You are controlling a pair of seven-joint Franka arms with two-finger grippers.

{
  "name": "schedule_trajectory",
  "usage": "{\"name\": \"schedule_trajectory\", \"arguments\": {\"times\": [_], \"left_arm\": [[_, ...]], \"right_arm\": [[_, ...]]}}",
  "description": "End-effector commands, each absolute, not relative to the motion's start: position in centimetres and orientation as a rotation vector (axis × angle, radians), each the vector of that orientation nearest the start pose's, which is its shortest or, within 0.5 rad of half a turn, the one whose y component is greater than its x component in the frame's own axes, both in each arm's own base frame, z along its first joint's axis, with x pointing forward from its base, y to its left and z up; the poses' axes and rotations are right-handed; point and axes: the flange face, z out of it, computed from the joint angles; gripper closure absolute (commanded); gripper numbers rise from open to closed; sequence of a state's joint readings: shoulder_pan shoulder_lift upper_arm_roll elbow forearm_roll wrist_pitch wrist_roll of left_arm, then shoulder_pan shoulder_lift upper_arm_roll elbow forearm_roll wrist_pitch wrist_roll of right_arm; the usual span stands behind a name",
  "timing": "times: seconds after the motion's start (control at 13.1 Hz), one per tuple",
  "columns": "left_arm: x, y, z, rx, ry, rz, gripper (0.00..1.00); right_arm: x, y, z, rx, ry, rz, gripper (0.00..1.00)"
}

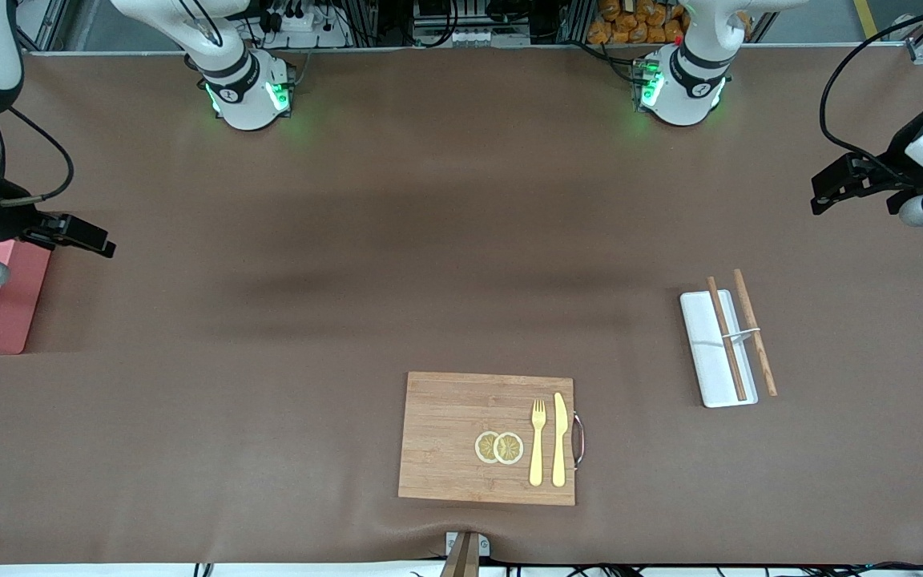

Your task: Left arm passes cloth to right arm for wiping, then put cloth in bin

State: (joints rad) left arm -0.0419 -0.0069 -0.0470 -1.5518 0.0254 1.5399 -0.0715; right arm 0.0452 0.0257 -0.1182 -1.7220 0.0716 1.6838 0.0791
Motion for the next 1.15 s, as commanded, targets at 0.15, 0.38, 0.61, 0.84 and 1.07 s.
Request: {"name": "schedule_trajectory", "arguments": {"times": [0.15,0.38,0.61,0.84,1.07], "left_arm": [[54.5,-4.2,65.6,-3.13,0.025,-0.042,0.0],[54.5,-4.2,66.0,-3.134,0.023,-0.054,0.0],[54.5,-4.1,65.9,-3.134,0.018,-0.049,0.0],[54.5,-4.1,65.8,-3.135,0.021,-0.042,0.0],[54.5,-4.3,65.6,-3.138,0.026,-0.034,0.0]], "right_arm": [[55.7,-3.6,57.7,-3.05,0.232,0.023,0.0],[55.7,-2.3,60.9,-3.05,0.239,-0.032,0.0],[55.7,-1.0,63.4,-3.069,0.214,-0.076,0.0],[55.7,-1.1,63.3,-3.107,0.204,-0.077,0.0],[55.7,-1.2,63.2,-3.108,0.199,-0.075,0.0]]}}
